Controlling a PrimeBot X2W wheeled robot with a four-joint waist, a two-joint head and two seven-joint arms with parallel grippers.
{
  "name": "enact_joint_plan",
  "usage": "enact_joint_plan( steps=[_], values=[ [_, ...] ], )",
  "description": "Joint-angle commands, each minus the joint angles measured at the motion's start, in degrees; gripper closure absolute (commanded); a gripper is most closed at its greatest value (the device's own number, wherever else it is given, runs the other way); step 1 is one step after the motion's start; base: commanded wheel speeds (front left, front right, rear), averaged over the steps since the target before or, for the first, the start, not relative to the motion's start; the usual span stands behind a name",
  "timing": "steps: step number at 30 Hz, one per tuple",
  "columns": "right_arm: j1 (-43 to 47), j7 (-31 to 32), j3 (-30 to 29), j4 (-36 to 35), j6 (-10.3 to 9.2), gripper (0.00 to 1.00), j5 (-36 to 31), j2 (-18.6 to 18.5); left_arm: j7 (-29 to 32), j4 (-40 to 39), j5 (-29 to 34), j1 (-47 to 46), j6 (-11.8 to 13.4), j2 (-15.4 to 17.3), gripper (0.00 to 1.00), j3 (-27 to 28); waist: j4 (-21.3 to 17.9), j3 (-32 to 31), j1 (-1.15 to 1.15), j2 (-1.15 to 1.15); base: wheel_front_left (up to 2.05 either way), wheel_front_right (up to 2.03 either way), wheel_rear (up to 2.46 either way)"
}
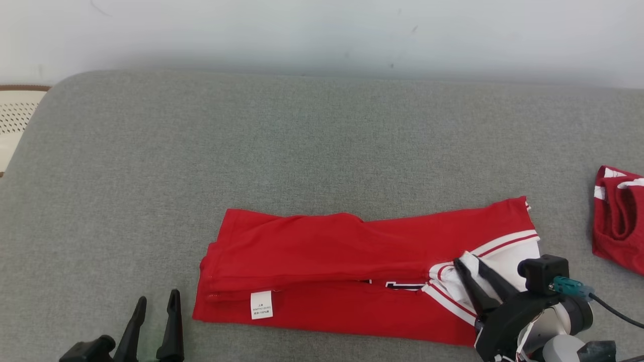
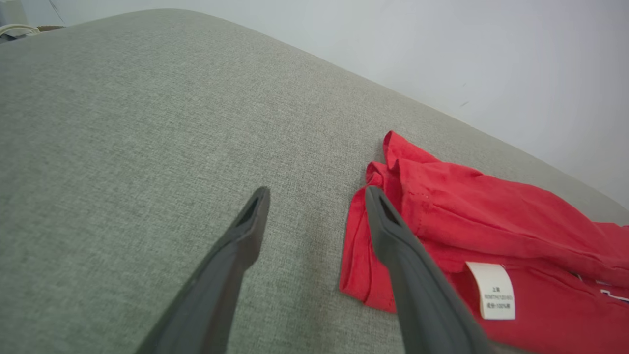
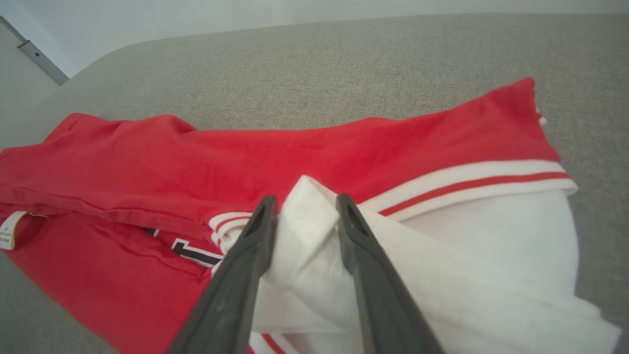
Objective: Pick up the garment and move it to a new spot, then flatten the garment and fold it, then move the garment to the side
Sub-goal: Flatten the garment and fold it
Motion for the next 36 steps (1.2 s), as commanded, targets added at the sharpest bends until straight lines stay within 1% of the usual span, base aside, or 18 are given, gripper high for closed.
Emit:
enact_joint_plan(
  steps=[1, 8, 15, 16, 17, 18, 22, 24, 29, 32, 36],
  values=[
    [0.84, 0.8, -0.2, -0.45, -0.04, 1.0, -0.76, 0.01, -0.06, -0.11, -0.97, -0.78, 0.0, -0.02, 0.0, 0.0, -0.41, 0.73, 0.0, 0.0, 0.0, 0.0, 0.0],
    [2.09, -0.12, -0.15, -1.47, -0.04, 1.0, -0.87, 0.75, -0.06, -0.5, -1.18, -1.26, -0.01, -0.06, 0.0, -0.23, -1.05, 0.54, 0.0, 0.0, 0.0, 0.0, 0.0],
    [9.05, -3.5, 0.63, -6.55, -0.04, 1.0, 1.78, -0.97, -0.06, -1.8, -1.77, 0.57, -0.01, -0.12, 0.0, -0.37, -1.72, -0.43, 0.0, 0.0, 0.0, 0.0, 0.0],
    [10.17, -3.9, 0.53, -7.14, -0.04, 0.64, 2.13, -1.25, -0.06, -1.87, -1.76, 0.86, -0.01, -0.11, 0.0, -0.34, -1.92, -0.51, 0.0, 0.0, 0.0, 0.0, 0.0],
    [11.18, -4.29, 1.05, -8.12, -0.04, 0.36, 2.23, -1.69, -0.06, -1.97, -1.75, 1.03, -0.01, -0.09, 0.0, -0.26, -2.14, -0.54, 0.0, 0.0, 0.0, 0.0, 0.0],
    [12.14, -4.42, 1.56, -8.88, -0.04, 0.0, 2.75, -1.92, -0.06, -2.1, -1.63, 0.94, -0.01, -0.12, 0.0, -0.37, -2.28, -0.54, 0.0, 0.0, 0.0, 0.0, 0.0],
    [15.95, -6.16, 1.53, -11.78, -0.04, 0.0, 3.89, -2.64, -0.06, -2.29, -1.78, 0.6, -0.02, -0.12, 0.0, -0.7, -2.86, -0.67, 0.0, 0.0, 0.0, 0.0, 0.0],
    [17.73, -6.51, 1.43, -13.01, -0.04, 0.0, 4.19, -3.59, -0.06, -2.3, -1.9, 0.56, -0.02, -0.1, 0.0, -0.87, -3.06, -0.94, 0.0, 0.0, 0.0, 0.0, 0.0],
    [20.27, -7.01, -1.96, -15.55, -0.04, 0.0, 4.14, -4.83, -0.06, -2.26, -1.86, 1.19, -0.02, -0.13, 0.0, -0.93, -3.45, -1.73, 0.0, 0.0, 0.0, 0.0, 0.0],
    [19.17, -8.21, -4.87, -16.7, -0.04, 0.0, 3.05, -4.28, -0.06, -2.41, -1.85, 1.43, -0.02, -0.13, 0.0, -1.17, -3.45, -2.04, 0.0, 0.0, 0.0, 0.0, 0.0],
    [16.46, -5.99, -7.4, -15.59, -0.04, 0.0, 1.05, -2.71, -0.06, -2.27, -1.97, 1.39, -0.02, -0.13, 0.0, -1.76, -2.95, -2.16, 0.0, 0.0, 0.0, 0.0, 0.0]
  ],
)
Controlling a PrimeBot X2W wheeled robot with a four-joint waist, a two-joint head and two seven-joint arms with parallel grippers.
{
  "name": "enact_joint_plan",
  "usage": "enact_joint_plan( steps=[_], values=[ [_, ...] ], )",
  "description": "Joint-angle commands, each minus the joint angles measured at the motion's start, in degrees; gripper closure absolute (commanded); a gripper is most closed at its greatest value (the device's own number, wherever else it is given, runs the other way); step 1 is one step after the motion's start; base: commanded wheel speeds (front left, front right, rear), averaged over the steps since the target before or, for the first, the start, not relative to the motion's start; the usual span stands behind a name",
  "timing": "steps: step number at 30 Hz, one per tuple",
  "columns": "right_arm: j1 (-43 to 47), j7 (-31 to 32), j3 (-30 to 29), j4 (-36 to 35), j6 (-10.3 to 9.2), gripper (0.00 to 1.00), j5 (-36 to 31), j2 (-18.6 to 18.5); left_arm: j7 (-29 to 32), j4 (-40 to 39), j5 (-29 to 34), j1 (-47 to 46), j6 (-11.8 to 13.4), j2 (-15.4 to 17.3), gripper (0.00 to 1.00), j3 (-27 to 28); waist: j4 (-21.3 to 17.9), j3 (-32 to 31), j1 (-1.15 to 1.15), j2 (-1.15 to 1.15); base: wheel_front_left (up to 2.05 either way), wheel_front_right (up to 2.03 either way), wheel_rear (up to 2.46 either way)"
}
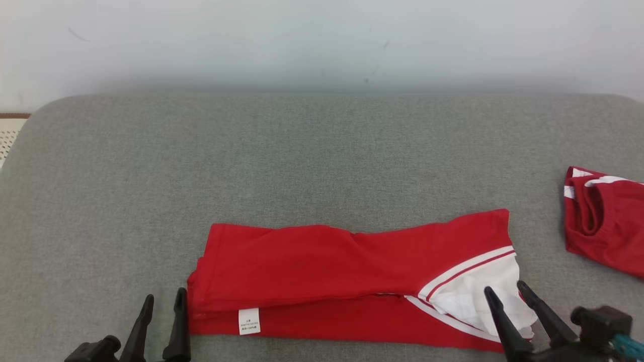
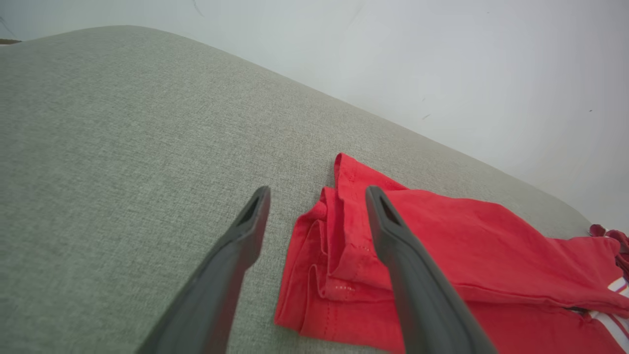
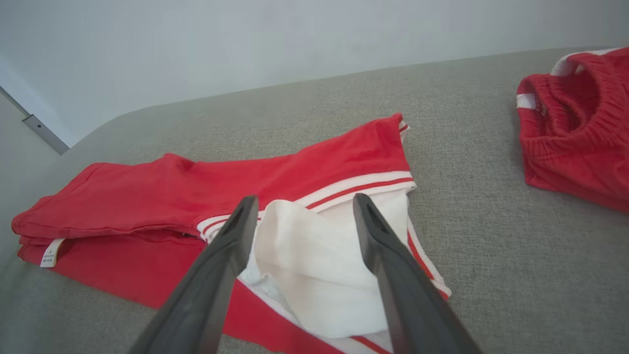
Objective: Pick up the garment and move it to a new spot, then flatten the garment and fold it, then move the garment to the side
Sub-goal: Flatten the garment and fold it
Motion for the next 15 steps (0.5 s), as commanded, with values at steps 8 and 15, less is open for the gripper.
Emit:
enact_joint_plan(
  steps=[8, 15],
  values=[
    [-7.79, 5.42, 0.22, 5.42, -0.04, 0.0, -3.2, 2.09, -0.06, 1.08, -0.67, -0.11, -0.02, 0.06, 0.0, -1.51, 2.44, 0.71, 0.0, 0.0, 0.0, 0.0, 0.0],
    [-11.0, 7.13, 0.28, 8.68, -0.04, 0.0, -3.74, 2.13, -0.06, 1.34, -1.23, -0.2, -0.02, 0.03, 0.0, -1.29, 2.71, 1.37, 0.0, 0.0, 0.0, 0.0, 0.0]
  ],
)
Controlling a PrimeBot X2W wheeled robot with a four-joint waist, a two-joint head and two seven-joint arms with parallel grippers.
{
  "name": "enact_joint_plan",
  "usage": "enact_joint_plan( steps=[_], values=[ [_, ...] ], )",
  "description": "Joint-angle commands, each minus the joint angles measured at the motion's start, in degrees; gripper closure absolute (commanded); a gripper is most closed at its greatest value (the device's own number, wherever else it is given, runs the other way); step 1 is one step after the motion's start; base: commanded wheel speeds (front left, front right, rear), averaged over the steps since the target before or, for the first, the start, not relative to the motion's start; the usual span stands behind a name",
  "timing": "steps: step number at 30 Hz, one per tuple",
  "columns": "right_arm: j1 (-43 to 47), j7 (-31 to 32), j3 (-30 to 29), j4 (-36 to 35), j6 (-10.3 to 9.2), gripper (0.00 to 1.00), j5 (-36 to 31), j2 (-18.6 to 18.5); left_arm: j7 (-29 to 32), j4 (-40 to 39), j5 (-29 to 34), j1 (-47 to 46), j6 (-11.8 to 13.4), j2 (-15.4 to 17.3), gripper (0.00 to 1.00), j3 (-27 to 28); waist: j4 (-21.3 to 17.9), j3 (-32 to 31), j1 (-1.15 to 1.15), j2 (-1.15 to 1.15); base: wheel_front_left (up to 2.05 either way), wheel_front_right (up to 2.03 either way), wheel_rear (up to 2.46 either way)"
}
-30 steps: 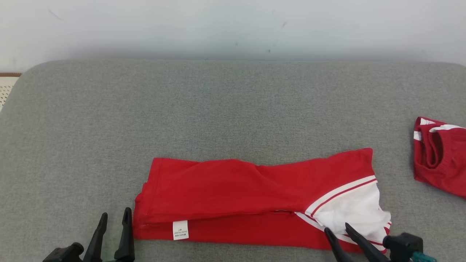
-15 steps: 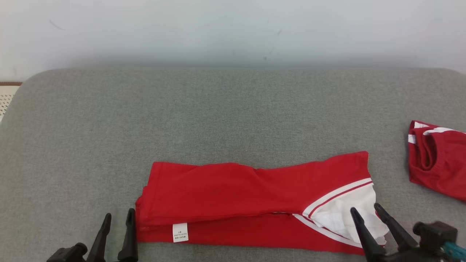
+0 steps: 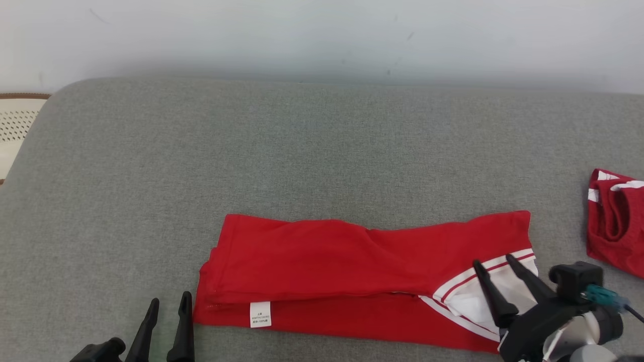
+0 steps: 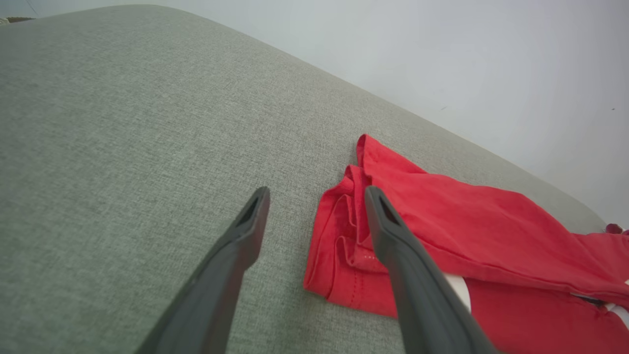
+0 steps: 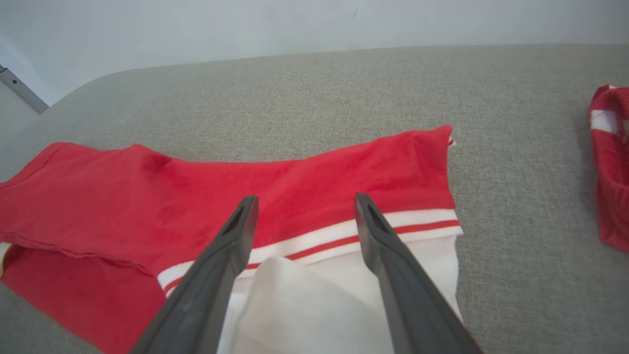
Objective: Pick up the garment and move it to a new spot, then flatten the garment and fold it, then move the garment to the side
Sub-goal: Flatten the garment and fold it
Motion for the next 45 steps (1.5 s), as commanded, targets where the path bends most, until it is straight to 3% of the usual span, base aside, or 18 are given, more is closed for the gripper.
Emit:
enact_joint_plan(
  steps=[1, 7, 8, 9, 14, 15, 16, 17, 19, 20, 24, 30, 31, 32, 33, 34, 39, 45],
  values=[
    [-0.46, 0.45, 0.28, 0.22, -0.04, 0.0, 0.48, 0.19, -0.06, 0.19, -0.4, -0.06, -0.02, 0.04, 0.0, 0.02, -0.19, 0.14, 0.0, -0.01, 0.0, 0.0, 0.0],
    [-2.33, 4.62, 3.67, 0.72, -0.04, 0.0, 2.25, -1.97, -0.06, 0.51, -1.37, -0.83, -0.02, 0.04, 0.0, -0.47, -0.87, 0.44, 0.0, -0.01, 0.0, 0.0, 0.0],
    [-2.17, 5.0, 4.08, 0.67, -0.04, 0.18, 2.16, -2.52, -0.06, 0.38, -1.42, -0.93, -0.02, 0.05, 0.0, -0.51, -0.99, 0.45, 0.0, -0.01, 0.0, 0.0, 0.0],
    [-1.97, 5.2, 4.58, 0.29, -0.04, 0.27, 2.13, -2.95, -0.06, 0.27, -1.42, -0.94, -0.02, 0.03, 0.0, -0.62, -1.09, 0.43, 0.0, -0.01, 0.0, 0.0, 0.0],
    [0.49, 7.47, 5.99, -1.66, -0.04, 0.38, 3.48, -4.26, -0.06, -0.08, -1.67, -0.76, -0.02, 0.02, 0.0, -0.51, -1.74, 0.47, 0.0, -0.01, 0.0, 0.0, 0.0],
    [0.7, 8.04, 6.16, -1.99, -0.04, 0.51, 3.97, -4.33, -0.06, 0.0, -1.76, -0.73, -0.02, 0.03, 0.0, -0.46, -1.88, 0.51, 0.0, -0.01, 0.0, 0.0, 0.0],
    [0.89, 8.63, 6.55, -2.32, -0.04, 0.56, 4.32, -4.51, -0.06, 0.08, -1.72, -0.74, -0.02, 0.04, 0.0, -0.39, -2.0, 0.53, 0.0, -0.01, 0.0, 0.0, 0.0],
    [1.18, 9.36, 7.08, -2.5, -0.04, 0.73, 4.77, -4.64, -0.06, 0.17, -1.61, -0.74, -0.02, 0.05, 0.0, -0.36, -2.08, 0.53, 0.0, -0.01, 0.0, 0.0, 0.0],
    [1.21, 9.45, 7.57, -3.47, -0.04, 0.84, 5.34, -4.92, -0.06, 0.28, -1.72, -0.71, -0.02, 0.04, 0.0, -0.4, -2.21, 0.49, 0.0, -0.01, 0.0, 0.0, 0.0],
    [1.57, 9.75, 8.15, -4.04, -0.04, 0.95, 5.86, -5.13, -0.06, 0.27, -1.68, -0.7, -0.02, 0.04, 0.0, -0.47, -2.23, 0.47, 0.0, -0.01, 0.0, 0.0, 0.0],
    [4.01, 10.68, 9.38, -7.01, -0.04, 1.0, 8.35, -6.9, -0.06, -0.12, -1.43, -0.48, -0.02, 0.05, 0.0, -0.44, -2.22, 0.24, 0.0, -0.01, 0.0, 0.0, 0.0],
    [9.5, 15.44, 7.55, -11.06, -0.04, 1.0, 12.28, -10.0, -0.06, -0.52, -1.14, 0.28, -0.02, 0.03, 0.0, 0.5, -3.1, 0.12, 0.0, -0.01, 0.0, 0.0, 0.0],
    [10.34, 16.49, 7.05, -11.64, -0.04, 0.87, 13.18, -10.25, -0.06, -0.52, -1.05, 0.21, -0.02, 0.03, 0.0, 0.5, -3.28, 0.1, 0.0, -0.01, 0.0, 0.0, 0.0],
    [11.23, 17.61, 6.5, -12.25, -0.04, 0.62, 14.1, -10.38, -0.06, -0.57, -1.01, 0.12, -0.02, 0.03, 0.0, 0.55, -3.52, 0.12, 0.0, -0.01, 0.0, 0.0, 0.0],
    [11.54, 17.94, 5.84, -13.3, -0.04, 0.06, 14.39, -10.54, -0.06, -0.59, -0.97, -0.02, -0.02, 0.03, 0.0, 0.48, -3.66, 0.18, 0.0, -0.01, 0.0, 0.0, 0.0],
    [11.48, 17.36, 4.56, -14.42, -0.04, 0.0, 14.79, -10.27, -0.06, -0.67, -0.95, -0.23, -0.02, 0.03, 0.0, 0.44, -3.79, 0.26, 0.0, -0.01, 0.0, 0.0, 0.0],
    [11.09, 11.98, -1.03, -17.44, -0.04, 0.0, 11.24, -9.08, -0.06, -1.1, -0.64, -0.85, -0.02, 0.04, 0.0, 0.47, -4.23, 0.5, 0.0, -0.01, 0.0, 0.0, 0.0],
    [8.63, 6.31, -7.8, -12.9, -0.01, 0.0, 3.83, -4.76, -0.05, -1.34, -0.13, -1.01, -0.02, 0.03, 0.0, 0.22, -3.91, 0.85, 0.0, -0.01, 0.0, 0.0, 0.0]
  ],
)
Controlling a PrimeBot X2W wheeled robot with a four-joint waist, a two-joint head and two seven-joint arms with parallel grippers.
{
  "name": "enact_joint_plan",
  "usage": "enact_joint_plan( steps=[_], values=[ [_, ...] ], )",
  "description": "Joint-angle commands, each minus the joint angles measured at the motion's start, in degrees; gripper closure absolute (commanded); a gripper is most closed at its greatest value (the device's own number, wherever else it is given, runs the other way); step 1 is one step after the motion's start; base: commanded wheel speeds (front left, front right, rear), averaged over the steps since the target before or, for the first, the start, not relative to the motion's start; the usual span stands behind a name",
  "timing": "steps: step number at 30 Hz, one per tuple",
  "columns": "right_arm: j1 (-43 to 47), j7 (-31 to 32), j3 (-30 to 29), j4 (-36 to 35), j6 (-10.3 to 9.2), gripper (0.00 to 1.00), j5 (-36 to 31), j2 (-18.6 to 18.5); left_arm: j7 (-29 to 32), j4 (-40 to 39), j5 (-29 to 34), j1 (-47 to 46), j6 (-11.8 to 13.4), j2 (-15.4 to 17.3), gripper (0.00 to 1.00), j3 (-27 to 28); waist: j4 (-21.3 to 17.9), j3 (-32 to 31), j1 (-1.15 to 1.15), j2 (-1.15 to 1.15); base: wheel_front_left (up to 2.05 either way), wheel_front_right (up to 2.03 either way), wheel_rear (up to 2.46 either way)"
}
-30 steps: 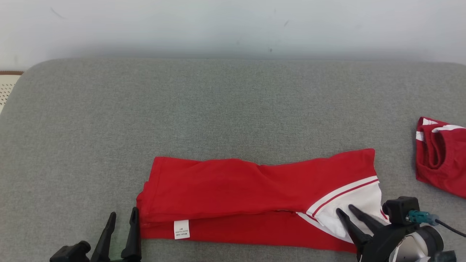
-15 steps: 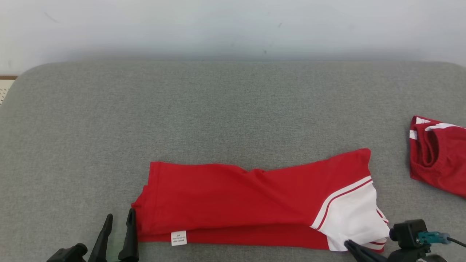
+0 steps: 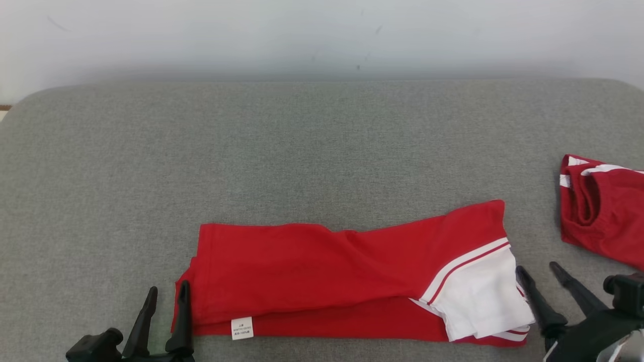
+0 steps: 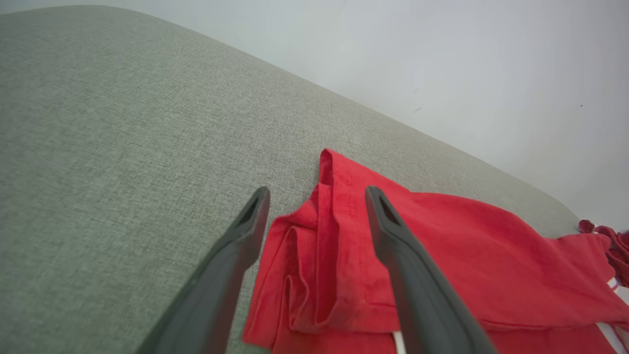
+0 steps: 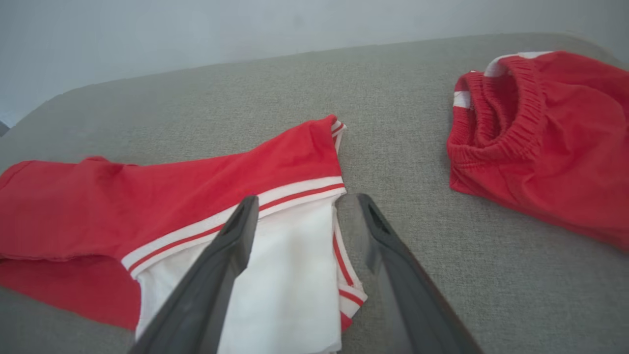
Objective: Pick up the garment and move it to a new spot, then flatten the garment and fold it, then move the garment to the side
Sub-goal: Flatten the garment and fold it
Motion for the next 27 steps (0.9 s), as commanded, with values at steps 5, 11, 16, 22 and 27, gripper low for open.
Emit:
enact_joint_plan(
  steps=[5, 11, 16, 22, 27],
  values=[
    [-3.88, -4.15, -1.79, 7.1, 0.02, 0.0, -3.88, 3.37, -0.05, -0.11, 1.19, -0.8, -0.02, 0.06, 0.0, -0.41, 1.56, 0.64, 0.0, 0.0, 0.0, 0.0, 0.0],
    [-7.0, -7.84, -2.26, 16.7, 0.02, 0.0, -6.01, 5.23, -0.05, -0.32, 1.67, -0.67, -0.02, 0.07, 0.0, -0.63, 3.45, 0.87, 0.0, 0.0, 0.0, 0.0, 0.0],
    [-9.28, -9.7, -1.35, 22.85, 0.02, 0.0, -5.32, 5.9, -0.05, -0.7, 2.12, -0.1, -0.02, 0.08, 0.0, -0.3, 4.36, 1.09, 0.0, 0.0, 0.0, 0.0, 0.0],
    [-11.75, -10.57, 0.27, 29.02, 0.02, 0.0, -2.94, 6.24, -0.05, -0.95, 2.37, 0.1, -0.02, 0.1, 0.0, -0.06, 5.08, 1.7, 0.0, 0.0, 0.0, 0.0, 0.0],
    [-12.97, -10.67, 3.51, 32.46, 0.02, 0.0, -0.43, 6.16, -0.05, -1.16, 2.6, 0.24, -0.02, 0.32, 0.0, 0.24, 5.46, 2.0, 0.0, 0.0, 0.0, 0.0, 0.0]
  ],
)
